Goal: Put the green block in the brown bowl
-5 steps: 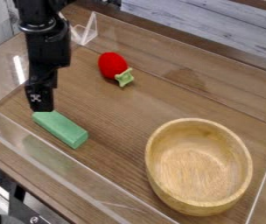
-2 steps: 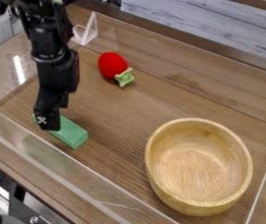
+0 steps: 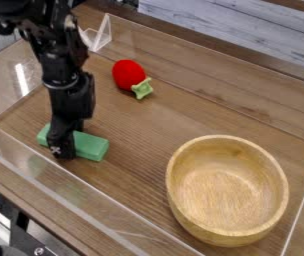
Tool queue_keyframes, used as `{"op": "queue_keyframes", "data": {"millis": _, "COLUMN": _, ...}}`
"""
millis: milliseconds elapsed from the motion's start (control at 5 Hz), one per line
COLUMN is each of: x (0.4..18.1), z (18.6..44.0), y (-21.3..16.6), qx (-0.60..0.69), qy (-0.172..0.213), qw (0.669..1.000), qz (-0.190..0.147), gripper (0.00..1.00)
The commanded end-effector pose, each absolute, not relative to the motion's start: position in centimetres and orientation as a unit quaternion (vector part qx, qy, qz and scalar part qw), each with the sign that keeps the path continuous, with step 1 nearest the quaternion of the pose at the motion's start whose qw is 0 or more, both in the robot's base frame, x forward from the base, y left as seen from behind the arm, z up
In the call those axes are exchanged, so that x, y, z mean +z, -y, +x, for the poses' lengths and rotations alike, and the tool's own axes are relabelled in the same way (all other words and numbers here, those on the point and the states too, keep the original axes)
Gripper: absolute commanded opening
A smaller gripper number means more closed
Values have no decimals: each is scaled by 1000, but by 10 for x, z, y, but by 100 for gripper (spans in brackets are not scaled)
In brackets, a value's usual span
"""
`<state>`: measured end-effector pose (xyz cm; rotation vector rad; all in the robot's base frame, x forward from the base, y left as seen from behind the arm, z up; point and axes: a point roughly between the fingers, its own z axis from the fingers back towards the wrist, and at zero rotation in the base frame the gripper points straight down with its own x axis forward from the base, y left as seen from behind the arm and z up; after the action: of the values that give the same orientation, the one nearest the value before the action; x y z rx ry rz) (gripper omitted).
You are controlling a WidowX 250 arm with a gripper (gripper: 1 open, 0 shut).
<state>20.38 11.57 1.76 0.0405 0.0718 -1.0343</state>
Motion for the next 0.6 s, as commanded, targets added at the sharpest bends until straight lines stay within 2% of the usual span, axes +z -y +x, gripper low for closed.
{"op": "queue_keyframes", "data": {"millis": 0, "x": 24, "z": 210, "y": -113, "qx": -502, "qy": -24, "qw": 864, "qz": 26, "gripper": 0}}
{"op": "queue_keyframes", "data": {"millis": 400, "x": 39, "z": 210, "y": -88, "qx": -487, "qy": -11, "qw": 873, "qz": 7, "gripper": 0}}
